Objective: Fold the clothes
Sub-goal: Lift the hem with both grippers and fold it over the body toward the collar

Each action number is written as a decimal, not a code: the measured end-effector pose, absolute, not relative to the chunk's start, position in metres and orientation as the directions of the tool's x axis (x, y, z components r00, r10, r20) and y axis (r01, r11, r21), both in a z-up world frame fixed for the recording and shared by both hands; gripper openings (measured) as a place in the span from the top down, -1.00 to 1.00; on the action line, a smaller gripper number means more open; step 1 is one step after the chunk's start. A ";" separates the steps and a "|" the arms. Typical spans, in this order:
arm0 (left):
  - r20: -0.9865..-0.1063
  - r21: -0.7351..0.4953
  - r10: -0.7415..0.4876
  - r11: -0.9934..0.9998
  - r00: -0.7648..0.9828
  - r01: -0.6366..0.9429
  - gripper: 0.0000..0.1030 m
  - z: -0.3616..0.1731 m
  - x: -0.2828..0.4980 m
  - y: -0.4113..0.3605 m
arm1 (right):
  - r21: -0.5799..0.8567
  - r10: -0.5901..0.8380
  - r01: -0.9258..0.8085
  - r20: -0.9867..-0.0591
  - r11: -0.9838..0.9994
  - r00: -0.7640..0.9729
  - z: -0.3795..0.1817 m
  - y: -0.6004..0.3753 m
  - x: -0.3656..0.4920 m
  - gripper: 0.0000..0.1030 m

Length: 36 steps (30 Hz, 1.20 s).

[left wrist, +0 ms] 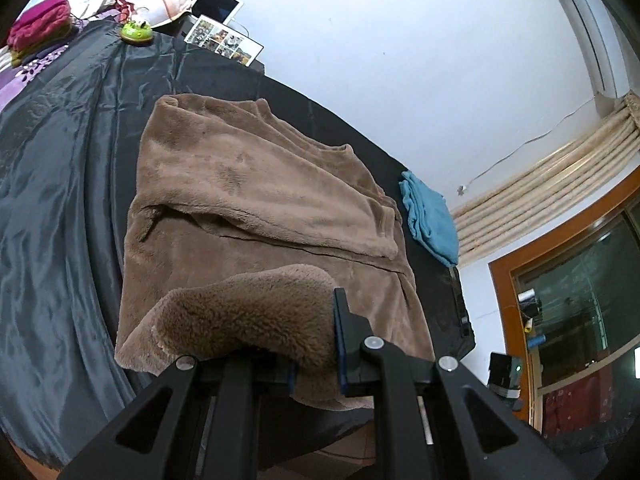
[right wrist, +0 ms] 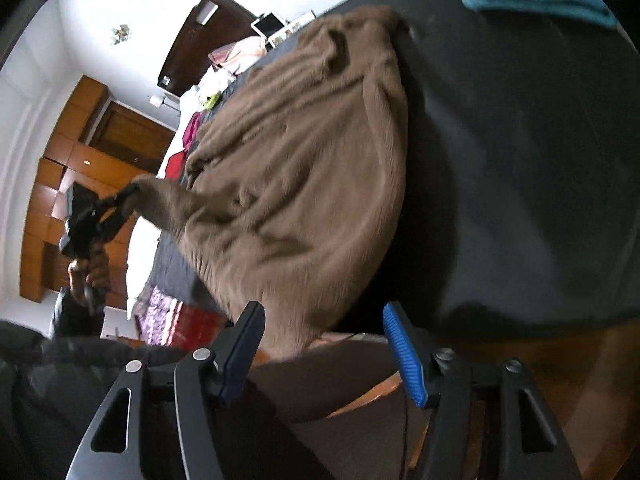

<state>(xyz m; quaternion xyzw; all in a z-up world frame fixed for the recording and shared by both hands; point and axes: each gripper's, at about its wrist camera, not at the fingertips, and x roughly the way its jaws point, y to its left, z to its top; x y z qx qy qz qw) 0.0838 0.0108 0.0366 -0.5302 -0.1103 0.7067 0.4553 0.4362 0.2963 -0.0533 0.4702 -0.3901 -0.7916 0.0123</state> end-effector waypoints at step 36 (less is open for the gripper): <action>-0.550 -0.677 0.831 -0.504 -0.086 -0.537 0.69 0.086 -0.036 0.047 | 0.681 -0.257 -0.161 -0.469 -0.714 -0.845 0.066 0.377 0.286 0.62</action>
